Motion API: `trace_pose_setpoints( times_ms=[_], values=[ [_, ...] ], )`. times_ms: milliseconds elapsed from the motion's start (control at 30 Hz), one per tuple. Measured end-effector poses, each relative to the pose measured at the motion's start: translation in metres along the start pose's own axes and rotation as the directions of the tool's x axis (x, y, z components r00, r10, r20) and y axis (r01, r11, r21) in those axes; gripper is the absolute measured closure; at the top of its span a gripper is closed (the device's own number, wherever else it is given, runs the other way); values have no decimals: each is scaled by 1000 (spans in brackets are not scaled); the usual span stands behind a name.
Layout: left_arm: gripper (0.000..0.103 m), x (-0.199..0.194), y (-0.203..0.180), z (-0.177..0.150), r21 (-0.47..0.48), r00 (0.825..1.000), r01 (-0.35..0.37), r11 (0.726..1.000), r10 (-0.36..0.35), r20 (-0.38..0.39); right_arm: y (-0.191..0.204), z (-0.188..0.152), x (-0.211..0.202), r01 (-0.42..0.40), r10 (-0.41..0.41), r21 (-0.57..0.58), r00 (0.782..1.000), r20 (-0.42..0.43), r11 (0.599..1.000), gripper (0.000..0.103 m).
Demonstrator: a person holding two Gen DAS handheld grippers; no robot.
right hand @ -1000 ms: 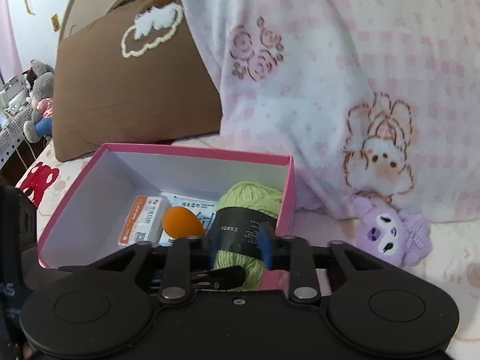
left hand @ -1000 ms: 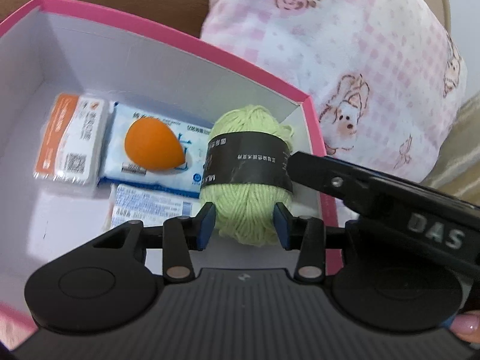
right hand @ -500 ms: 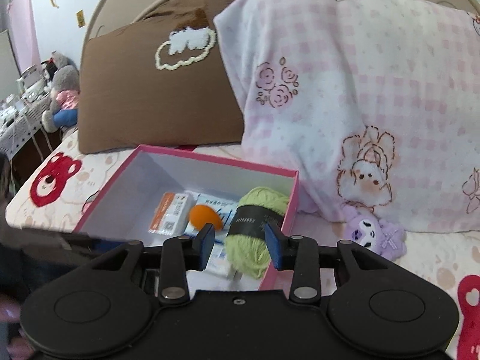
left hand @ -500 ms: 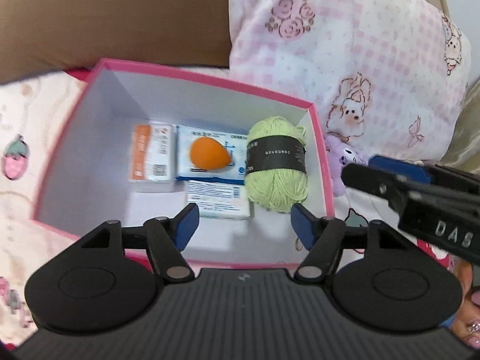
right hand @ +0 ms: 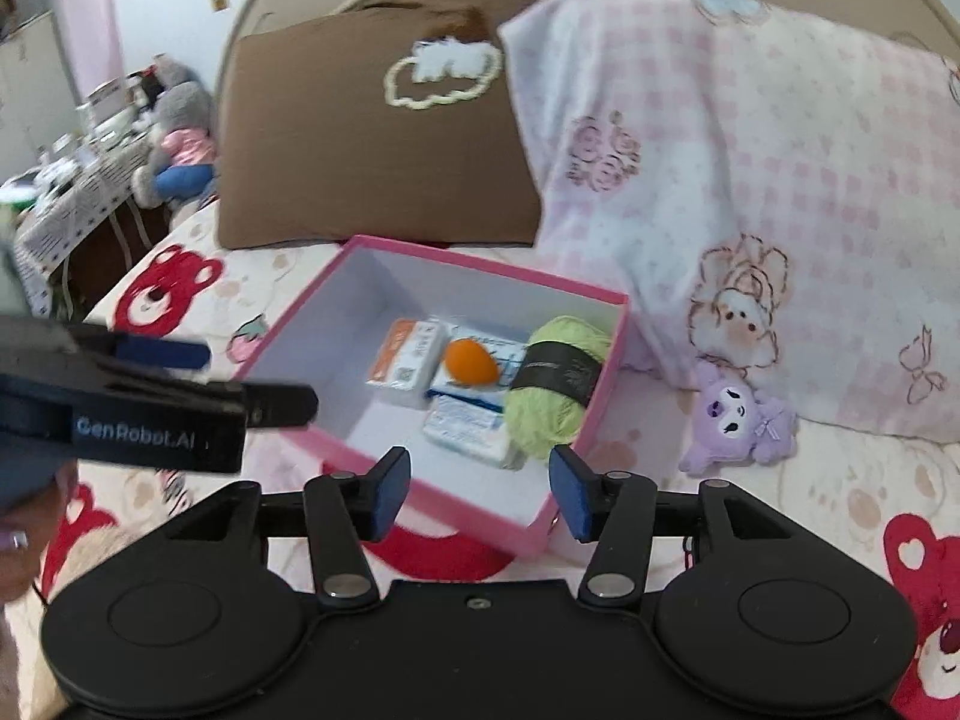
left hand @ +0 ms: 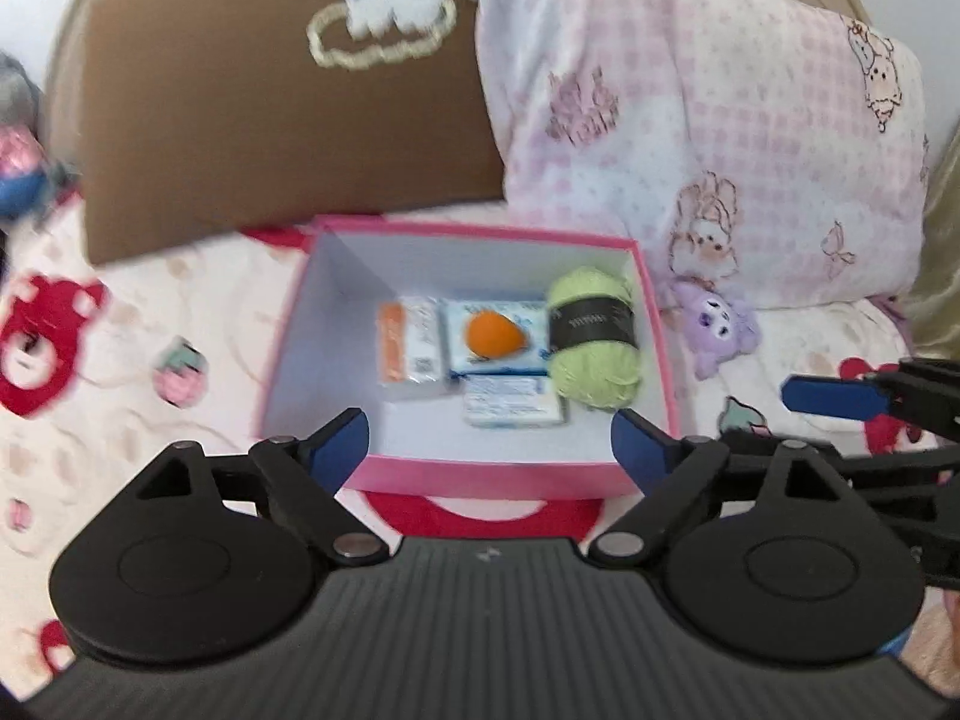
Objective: Organize objects
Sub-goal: 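Withdraw both tools from the pink box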
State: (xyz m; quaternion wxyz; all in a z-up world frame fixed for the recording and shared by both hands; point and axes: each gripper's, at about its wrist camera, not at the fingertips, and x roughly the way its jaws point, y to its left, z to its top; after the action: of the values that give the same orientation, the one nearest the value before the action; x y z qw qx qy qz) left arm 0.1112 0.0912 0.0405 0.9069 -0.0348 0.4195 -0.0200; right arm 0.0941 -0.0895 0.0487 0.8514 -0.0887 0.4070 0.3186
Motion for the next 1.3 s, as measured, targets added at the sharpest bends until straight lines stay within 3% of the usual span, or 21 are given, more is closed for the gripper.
trace_pose_setpoints(
  times_ms=[133,233,400,700,867,1100,1300],
  values=[
    [12,-34,0,-4,-1,999,-16,1000,16,32,9,-4,-21,-35,35,-20,999,0,999,38],
    [10,-55,-8,-9,50,998,-34,998,31,60,12,-10,-38,-49,50,-22,999,13,999,28],
    [8,-76,-21,-17,98,999,15,995,-20,51,19,-26,-60,-15,18,-74,999,39,997,19],
    [4,-83,-54,-40,170,996,92,981,-89,-23,16,-67,-93,-22,34,-171,997,70,985,16],
    [2,-86,-72,-50,180,992,127,975,-128,-7,-6,-88,-110,-37,57,-154,991,125,987,16],
    [2,-92,-108,-48,182,976,205,962,-214,29,-49,-108,-128,-89,109,-92,965,239,992,15],
    [2,-69,-141,-30,128,968,250,960,-247,-39,-81,-111,-122,-62,74,-47,948,310,997,13]
  ],
)
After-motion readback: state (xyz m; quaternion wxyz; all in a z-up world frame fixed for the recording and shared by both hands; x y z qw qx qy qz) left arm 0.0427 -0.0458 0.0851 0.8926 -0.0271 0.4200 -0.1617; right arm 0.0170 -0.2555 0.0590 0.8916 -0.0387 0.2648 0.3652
